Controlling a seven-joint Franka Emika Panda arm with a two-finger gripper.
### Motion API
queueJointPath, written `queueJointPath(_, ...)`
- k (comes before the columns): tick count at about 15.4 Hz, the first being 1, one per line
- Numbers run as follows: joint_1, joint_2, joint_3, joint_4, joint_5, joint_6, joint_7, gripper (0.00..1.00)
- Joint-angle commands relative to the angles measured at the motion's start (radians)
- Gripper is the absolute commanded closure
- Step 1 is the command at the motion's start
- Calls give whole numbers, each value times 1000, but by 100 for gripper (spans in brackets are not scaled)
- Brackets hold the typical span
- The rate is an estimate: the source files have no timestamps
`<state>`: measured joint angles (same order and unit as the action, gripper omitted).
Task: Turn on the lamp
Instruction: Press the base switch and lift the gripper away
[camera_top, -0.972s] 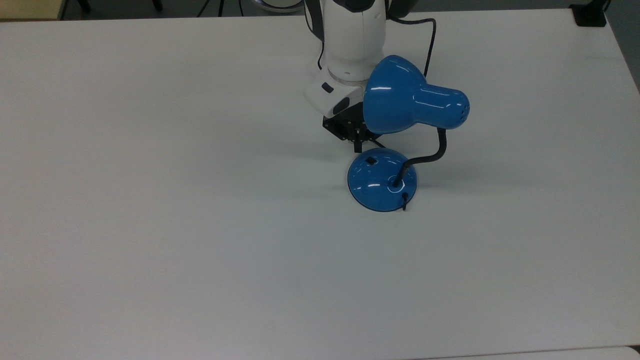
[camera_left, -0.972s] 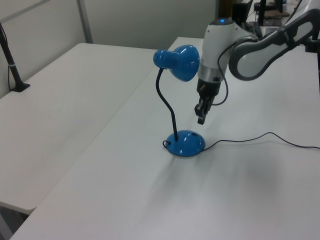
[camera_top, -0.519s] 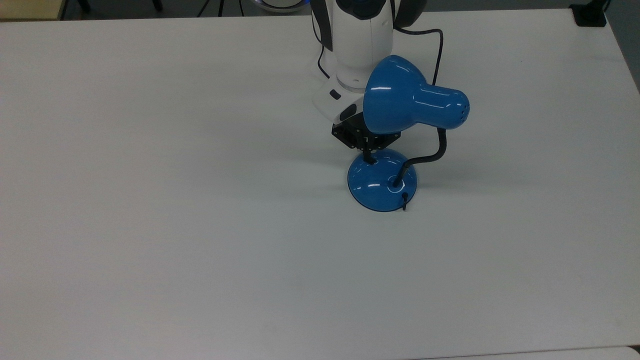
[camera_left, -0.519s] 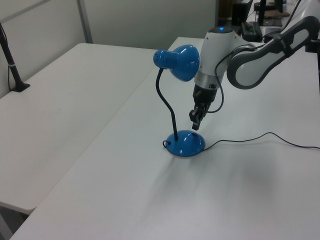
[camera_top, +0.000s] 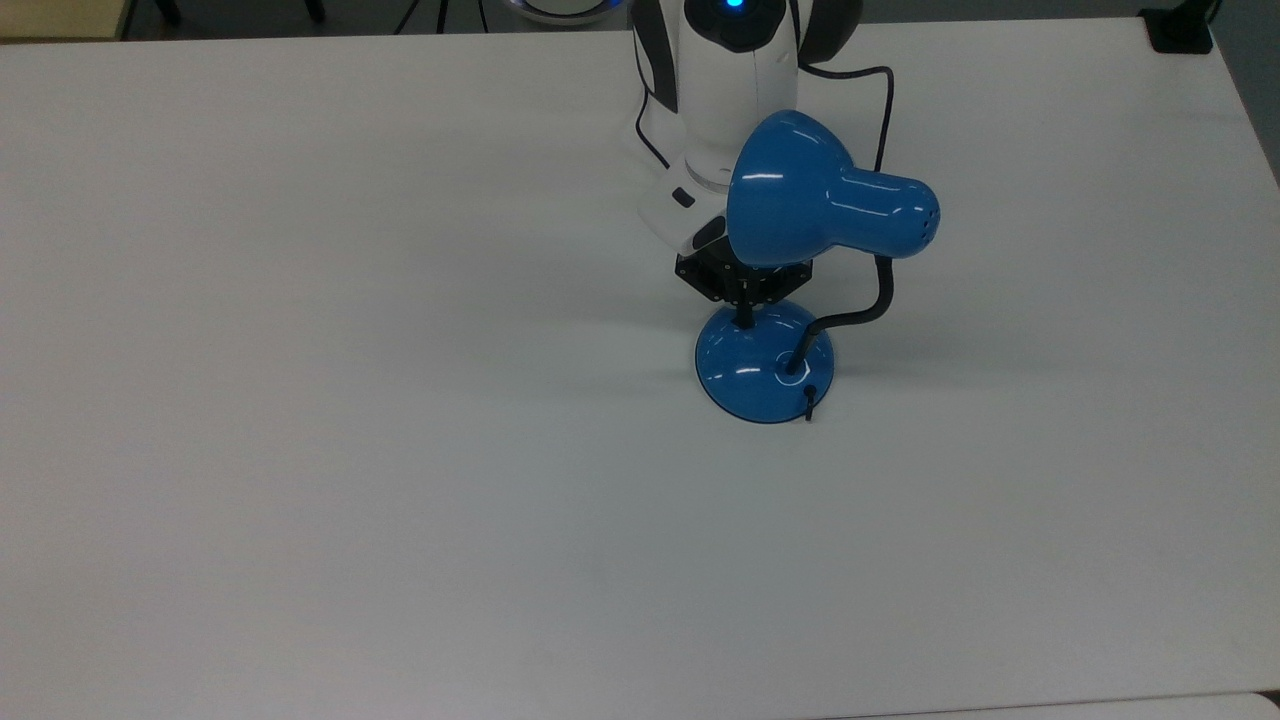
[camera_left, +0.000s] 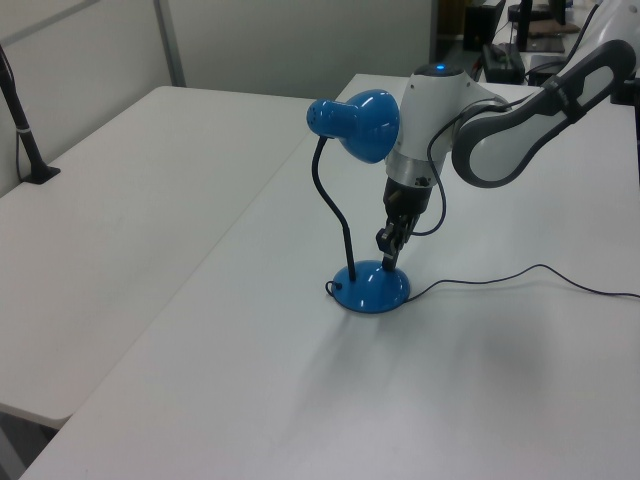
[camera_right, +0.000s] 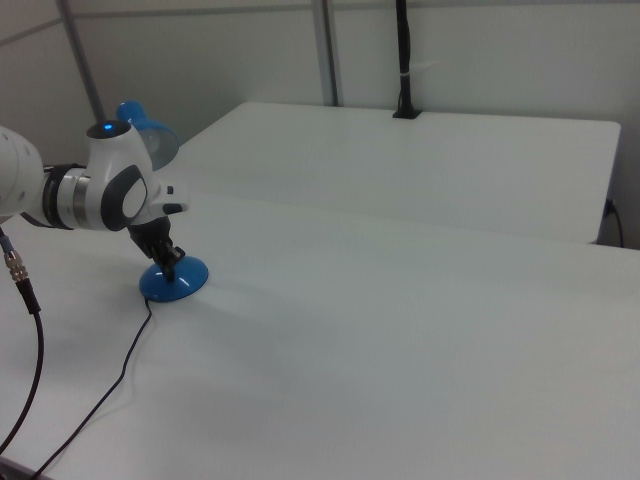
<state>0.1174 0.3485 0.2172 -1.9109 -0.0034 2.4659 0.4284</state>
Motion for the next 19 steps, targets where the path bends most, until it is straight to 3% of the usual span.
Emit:
queueJointPath(1,16,32,-6,20,-6,50,27,100)
queueJointPath(6,28,47,-6,20,-12,56,27,100)
queueJointPath(9,19,2,-7,13,-14,6,18,100)
queueJointPath(13,-1,-101,-9,18,-15,-317,-81,100)
queueJointPath(16,-25,-163,-13,20,-15,-474,-155,99)
queueJointPath(18,-51,-222,-16,20,-15,-568,-209,94)
queueJointPath(19,-74,-258,-18,20,-14,-615,-242,86)
